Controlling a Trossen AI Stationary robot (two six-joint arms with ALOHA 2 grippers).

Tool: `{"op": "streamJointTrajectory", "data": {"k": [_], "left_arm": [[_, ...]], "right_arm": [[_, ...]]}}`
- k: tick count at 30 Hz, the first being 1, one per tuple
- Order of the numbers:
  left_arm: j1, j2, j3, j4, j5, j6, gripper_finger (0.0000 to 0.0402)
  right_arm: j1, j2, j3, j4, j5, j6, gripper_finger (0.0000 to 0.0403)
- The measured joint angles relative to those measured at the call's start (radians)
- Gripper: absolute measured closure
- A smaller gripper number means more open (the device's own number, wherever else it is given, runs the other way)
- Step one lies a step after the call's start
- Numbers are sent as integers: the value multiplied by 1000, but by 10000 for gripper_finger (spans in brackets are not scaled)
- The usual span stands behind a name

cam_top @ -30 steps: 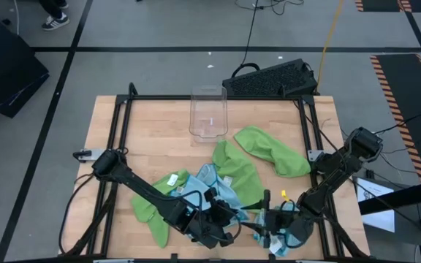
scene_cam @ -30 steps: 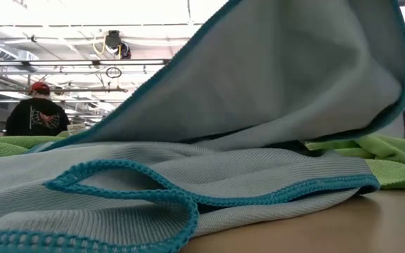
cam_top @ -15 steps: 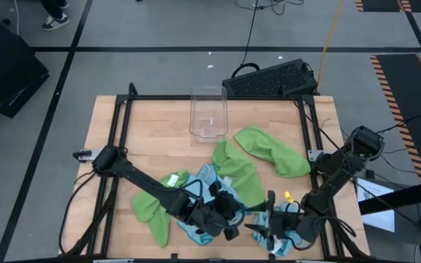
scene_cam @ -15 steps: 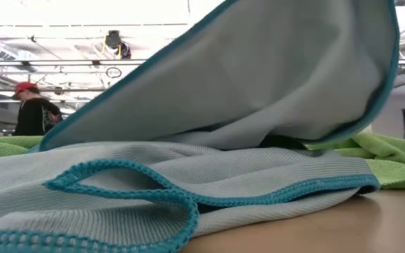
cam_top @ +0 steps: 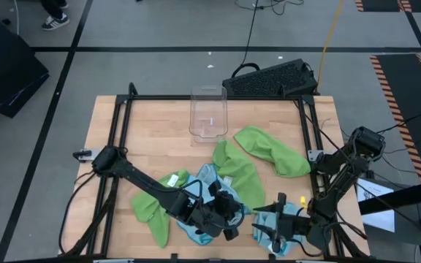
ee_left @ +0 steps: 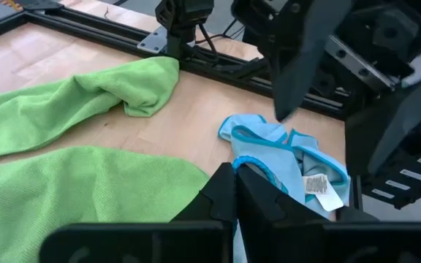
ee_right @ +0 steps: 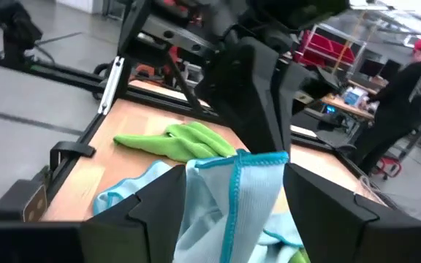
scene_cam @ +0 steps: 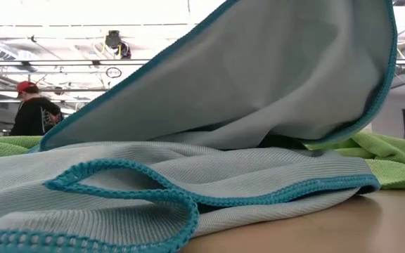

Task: Fold microfiber towels
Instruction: Fold the top left blue towel

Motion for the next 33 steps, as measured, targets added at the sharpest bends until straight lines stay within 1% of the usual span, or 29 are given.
{"op": "streamJointTrajectory", "data": {"k": [3,7,11,16,19,23,25,28,33], "left_arm": [[-10,0,0,-1,0,18,398],[-19,0,0,0,0,31,392],[-20,0,0,-1,0,15,397],[-17,1,0,0,0,-29,390],[-12,1,0,1,0,-46,388],[-6,2,0,-9,0,-44,397],[-1,2,0,-23,-1,-53,396],[5,2,0,-31,-1,-64,391],[20,2,0,-29,-1,-73,397]], "right_arm": [[1,0,0,-29,-8,111,181],[1,0,0,-116,-54,239,181],[1,1,0,-145,-57,266,181],[-22,26,0,-94,-56,265,181],[-45,63,0,-41,-40,234,181],[-55,103,0,50,61,130,181],[-54,121,0,89,104,76,181],[-55,132,0,131,124,11,181],[-60,169,0,161,143,-69,181]]}}
